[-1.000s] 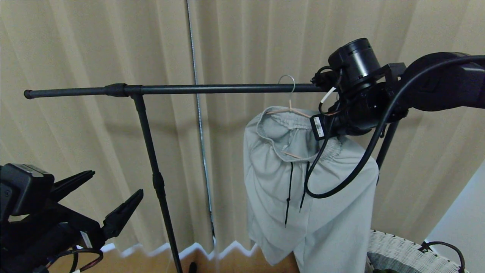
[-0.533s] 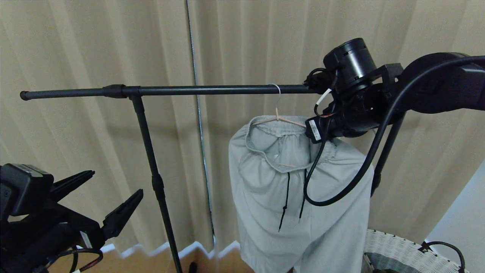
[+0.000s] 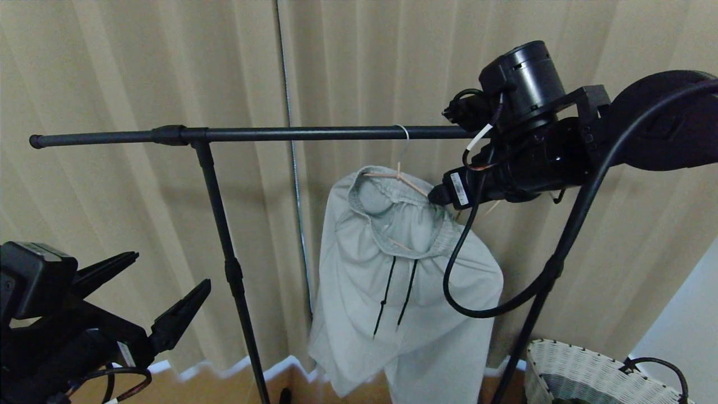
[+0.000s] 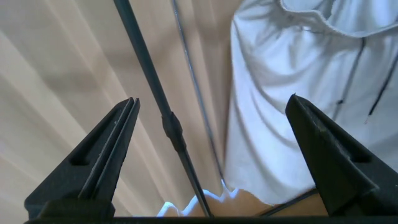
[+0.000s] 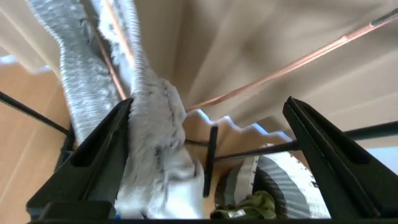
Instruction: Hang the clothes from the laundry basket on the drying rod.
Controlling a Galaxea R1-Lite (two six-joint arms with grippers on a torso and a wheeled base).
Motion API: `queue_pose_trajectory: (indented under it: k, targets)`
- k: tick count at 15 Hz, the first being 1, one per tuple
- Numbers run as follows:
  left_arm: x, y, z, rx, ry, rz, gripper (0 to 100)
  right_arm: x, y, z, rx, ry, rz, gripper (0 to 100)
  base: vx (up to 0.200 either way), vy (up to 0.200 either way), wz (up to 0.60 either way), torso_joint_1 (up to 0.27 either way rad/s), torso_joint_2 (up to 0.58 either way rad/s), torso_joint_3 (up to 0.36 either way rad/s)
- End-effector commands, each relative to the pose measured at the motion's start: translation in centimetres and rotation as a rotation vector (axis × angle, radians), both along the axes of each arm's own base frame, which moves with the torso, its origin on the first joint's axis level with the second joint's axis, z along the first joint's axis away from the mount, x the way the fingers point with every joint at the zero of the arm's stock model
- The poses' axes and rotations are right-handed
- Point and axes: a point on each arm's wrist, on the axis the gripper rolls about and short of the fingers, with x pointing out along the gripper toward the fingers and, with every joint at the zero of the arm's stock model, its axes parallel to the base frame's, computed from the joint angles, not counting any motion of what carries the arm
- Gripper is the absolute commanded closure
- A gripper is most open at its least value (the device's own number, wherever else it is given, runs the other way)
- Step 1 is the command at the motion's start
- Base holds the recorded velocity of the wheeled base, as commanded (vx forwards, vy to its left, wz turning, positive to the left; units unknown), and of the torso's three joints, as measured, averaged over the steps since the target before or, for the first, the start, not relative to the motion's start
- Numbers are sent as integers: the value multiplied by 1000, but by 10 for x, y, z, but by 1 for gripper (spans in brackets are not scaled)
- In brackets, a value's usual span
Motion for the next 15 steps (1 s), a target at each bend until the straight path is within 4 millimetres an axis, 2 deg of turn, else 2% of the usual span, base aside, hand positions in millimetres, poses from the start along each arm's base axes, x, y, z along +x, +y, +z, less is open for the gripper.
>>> queue_pose_trajectory:
  k: [1, 6, 9, 11, 15]
  targets:
    - [0, 0, 0, 0, -1, 2, 0, -7, -3, 0, 35, -26, 31, 0, 0, 0, 0, 0, 0, 0]
    - [0, 0, 0, 0, 1, 2, 0, -25, -13, -6, 105, -144, 284, 0, 0, 0, 0, 0, 0, 0]
    - [0, 0, -1, 2, 6, 2, 0, -40, -29, -11, 145, -235, 314, 0, 0, 0, 0, 0, 0, 0]
    - [0, 0, -1, 2, 6, 2, 0, -58, -42, -12, 169, -293, 339, 0, 0, 0, 0, 0, 0, 0]
    - [-3, 6, 1, -1, -16, 35, 0, -107, -89, -31, 125, -346, 339, 0, 0, 0, 0, 0, 0, 0]
